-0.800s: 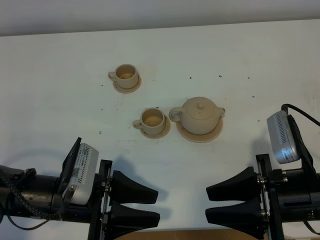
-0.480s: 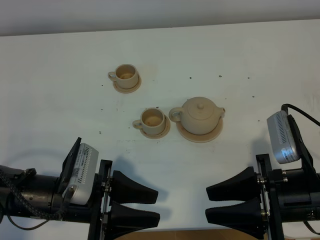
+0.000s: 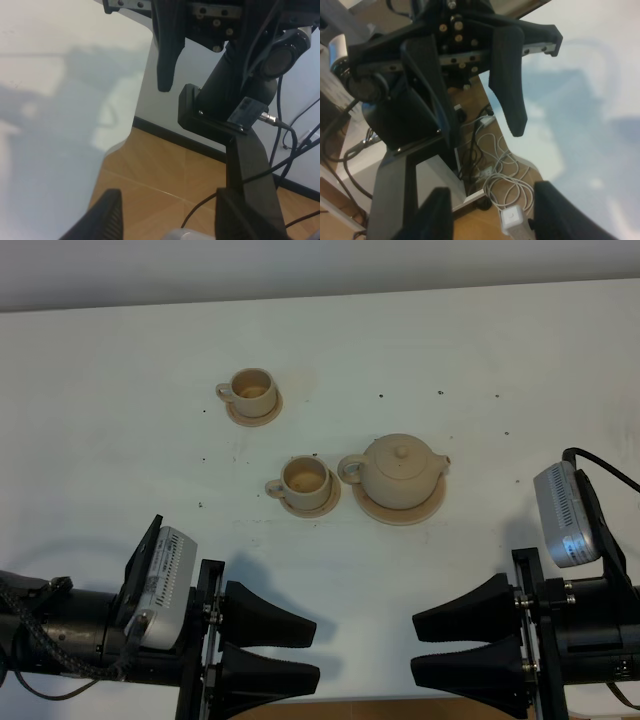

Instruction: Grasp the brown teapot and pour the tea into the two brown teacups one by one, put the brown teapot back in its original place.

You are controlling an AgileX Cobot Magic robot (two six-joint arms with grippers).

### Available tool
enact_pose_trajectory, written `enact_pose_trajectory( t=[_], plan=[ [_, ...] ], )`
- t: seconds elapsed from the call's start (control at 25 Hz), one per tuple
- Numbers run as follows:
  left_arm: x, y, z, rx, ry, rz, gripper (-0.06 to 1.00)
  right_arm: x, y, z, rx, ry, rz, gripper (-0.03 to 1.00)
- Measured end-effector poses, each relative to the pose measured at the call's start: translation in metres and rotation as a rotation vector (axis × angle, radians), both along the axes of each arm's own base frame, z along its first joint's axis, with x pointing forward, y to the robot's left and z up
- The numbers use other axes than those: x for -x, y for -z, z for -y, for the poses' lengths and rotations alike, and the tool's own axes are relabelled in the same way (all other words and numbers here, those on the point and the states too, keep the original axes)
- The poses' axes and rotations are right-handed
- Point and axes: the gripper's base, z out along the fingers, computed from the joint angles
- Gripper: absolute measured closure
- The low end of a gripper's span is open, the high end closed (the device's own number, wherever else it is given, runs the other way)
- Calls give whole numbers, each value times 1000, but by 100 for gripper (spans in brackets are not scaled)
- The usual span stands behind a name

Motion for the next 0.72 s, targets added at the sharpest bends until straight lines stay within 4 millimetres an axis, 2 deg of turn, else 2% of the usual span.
enact_pose_trajectory(
  t=[0.72],
  plan=[
    [0,0,0,2,1,0,52,0,0,0,-1,1,0,57]
  ],
)
